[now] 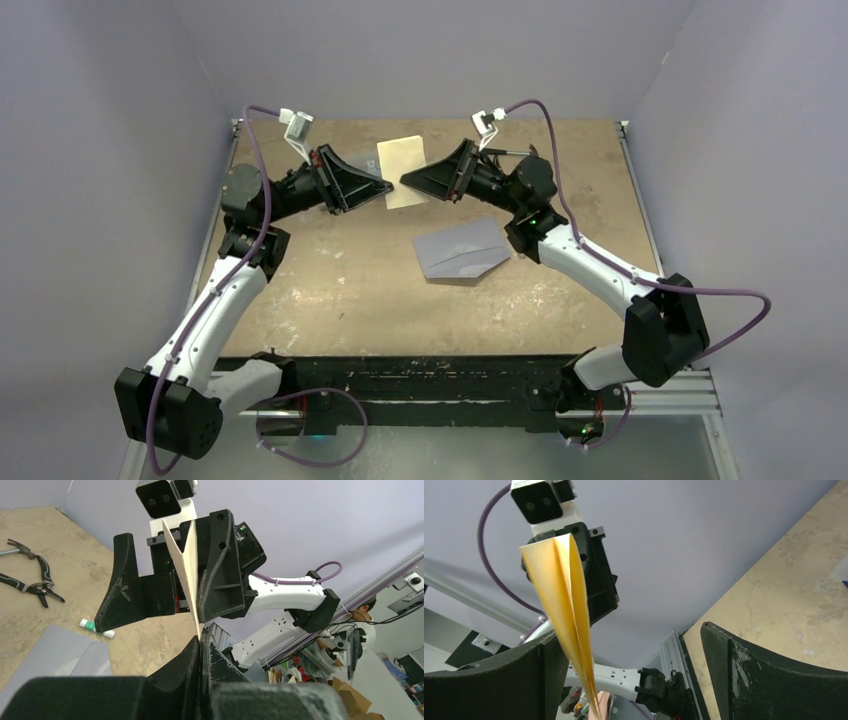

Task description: Place the letter into the envelope and seal it

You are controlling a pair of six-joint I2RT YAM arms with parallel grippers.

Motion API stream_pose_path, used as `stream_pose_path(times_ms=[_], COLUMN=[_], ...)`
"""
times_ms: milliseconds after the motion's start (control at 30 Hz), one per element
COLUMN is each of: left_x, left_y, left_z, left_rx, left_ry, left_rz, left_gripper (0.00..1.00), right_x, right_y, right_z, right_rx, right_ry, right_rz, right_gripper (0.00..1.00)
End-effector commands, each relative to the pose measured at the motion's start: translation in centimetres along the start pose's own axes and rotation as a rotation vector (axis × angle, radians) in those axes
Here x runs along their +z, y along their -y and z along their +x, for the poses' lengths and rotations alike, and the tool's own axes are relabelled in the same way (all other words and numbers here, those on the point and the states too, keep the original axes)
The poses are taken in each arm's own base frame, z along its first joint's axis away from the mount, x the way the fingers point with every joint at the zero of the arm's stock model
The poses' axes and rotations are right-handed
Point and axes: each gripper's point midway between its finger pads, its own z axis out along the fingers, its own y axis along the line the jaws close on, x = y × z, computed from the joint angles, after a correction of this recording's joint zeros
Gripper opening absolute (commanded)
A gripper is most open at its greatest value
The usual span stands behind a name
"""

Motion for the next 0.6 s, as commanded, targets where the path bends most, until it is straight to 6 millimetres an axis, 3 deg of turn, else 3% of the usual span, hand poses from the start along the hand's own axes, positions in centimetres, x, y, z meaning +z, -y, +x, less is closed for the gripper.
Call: stream_pose_path(times_ms=[0,100,167,233,400,500,567], left_x=[-0.2,-0.2,-0.2,-0.1,0.2,0.2,0.3], left_y=[3.5,3.2,3.0,2.7,2.1,1.7,1.0], left_z=[-1.5,-1.4,-1.3,-1.4,-1.6,-1.4,-1.6], left_rx=[0.092,0.087,0.086,0.083,0.077,0.073,0.076], left_ry=[0.021,0.013,0.010,0.010,0.002,-0.005,-0.011], left_rz=[0.078,0.067,0.060,0.048,0.024,0.013,-0.024], left_gripper=[0.00,0.00,0.00,0.00,0.00,0.00,0.00], right_x=[-0.5,-1.3,-1.4,-1.1,-1.0,-0.8,-0.5], right_y=[-4.7,-6.8,-7.5,-6.8,-7.1,-6.9,-6.0], right_z=[-1.1,-1.2,-1.4,-1.5,-1.3,-1.4,-1.7], right_rx=[-0.035,-0.047,-0.058,-0.045,-0.071,-0.097,-0.118], right_ry=[0.037,0.052,0.058,0.054,0.039,0.033,0.035], right_rz=[-0.177,-0.278,-0.305,-0.263,-0.269,-0.245,-0.180], right_gripper=[0.96,0.84,0.69,0.53,0.28,0.02,0.00])
